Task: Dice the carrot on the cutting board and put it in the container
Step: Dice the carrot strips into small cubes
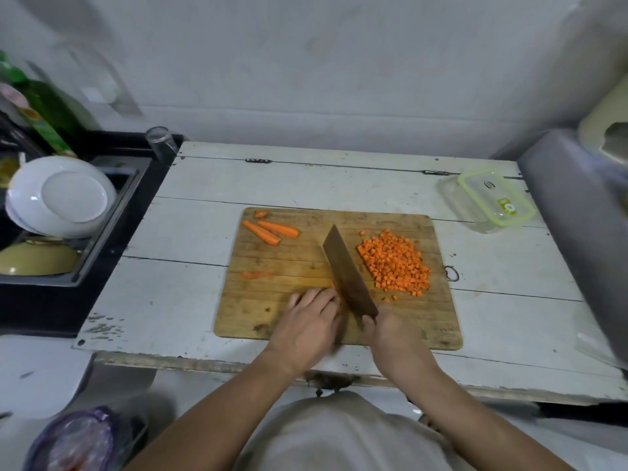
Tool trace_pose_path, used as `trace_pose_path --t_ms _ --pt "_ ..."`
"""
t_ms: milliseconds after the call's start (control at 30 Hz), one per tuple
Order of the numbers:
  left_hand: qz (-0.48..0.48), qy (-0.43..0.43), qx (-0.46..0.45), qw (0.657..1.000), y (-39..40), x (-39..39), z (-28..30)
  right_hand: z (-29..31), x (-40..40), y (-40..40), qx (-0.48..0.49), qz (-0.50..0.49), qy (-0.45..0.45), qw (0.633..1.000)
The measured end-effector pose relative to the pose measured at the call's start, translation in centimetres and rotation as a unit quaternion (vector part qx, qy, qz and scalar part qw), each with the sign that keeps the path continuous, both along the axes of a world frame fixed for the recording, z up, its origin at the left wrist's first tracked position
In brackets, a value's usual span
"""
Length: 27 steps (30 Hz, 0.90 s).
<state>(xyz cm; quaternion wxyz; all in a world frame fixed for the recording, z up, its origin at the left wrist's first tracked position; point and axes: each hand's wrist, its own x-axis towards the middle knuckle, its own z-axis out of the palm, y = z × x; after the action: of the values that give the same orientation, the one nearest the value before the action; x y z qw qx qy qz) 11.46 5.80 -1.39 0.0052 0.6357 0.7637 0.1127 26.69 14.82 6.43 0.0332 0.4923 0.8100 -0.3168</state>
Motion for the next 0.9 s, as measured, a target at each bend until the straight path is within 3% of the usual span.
trace_pose_path --t_ms 133,200,333,400,467,600,733,800,900 --pt "0.011 -0.038 -0.010 0.999 0.1 0.1 0.4 0.4 2.2 1.3 -0.116 -0.058 0.079 0.988" --pt "0.039 -0.095 0.018 0.995 0.5 0.3 0.6 1.0 2.9 2.0 -0.223 -0.132 0.145 0.955" --pt "0.243 -0.249 0.060 0.936 2.4 1.8 3.1 2.8 4.2 4.3 -0.368 -0.217 0.228 0.875" --pt "0.315 -0.245 0.002 0.917 4.2 2.3 4.2 3.0 5.2 5.4 -0.400 -0.236 0.252 0.849" --pt "0.322 -0.195 -0.054 0.925 5.8 2.9 4.1 3.2 5.8 6.1 -0.403 -0.246 0.266 0.841" --pt "0.193 -0.148 -0.031 0.970 7.2 3.5 3.2 3.9 6.3 6.6 -0.352 -0.233 0.261 0.868" --pt "0.018 -0.147 -0.022 0.989 5.1 0.6 2.3 3.6 6.5 5.7 -0.247 -0.162 0.192 0.936" --pt "0.038 -0.145 0.018 0.989 3.7 -0.7 1.4 3.0 6.4 4.5 -0.148 -0.087 0.126 0.977" --pt "0.072 -0.175 0.044 0.981 2.6 -0.5 0.9 1.9 5.6 2.4 -0.034 -0.018 0.051 0.998"
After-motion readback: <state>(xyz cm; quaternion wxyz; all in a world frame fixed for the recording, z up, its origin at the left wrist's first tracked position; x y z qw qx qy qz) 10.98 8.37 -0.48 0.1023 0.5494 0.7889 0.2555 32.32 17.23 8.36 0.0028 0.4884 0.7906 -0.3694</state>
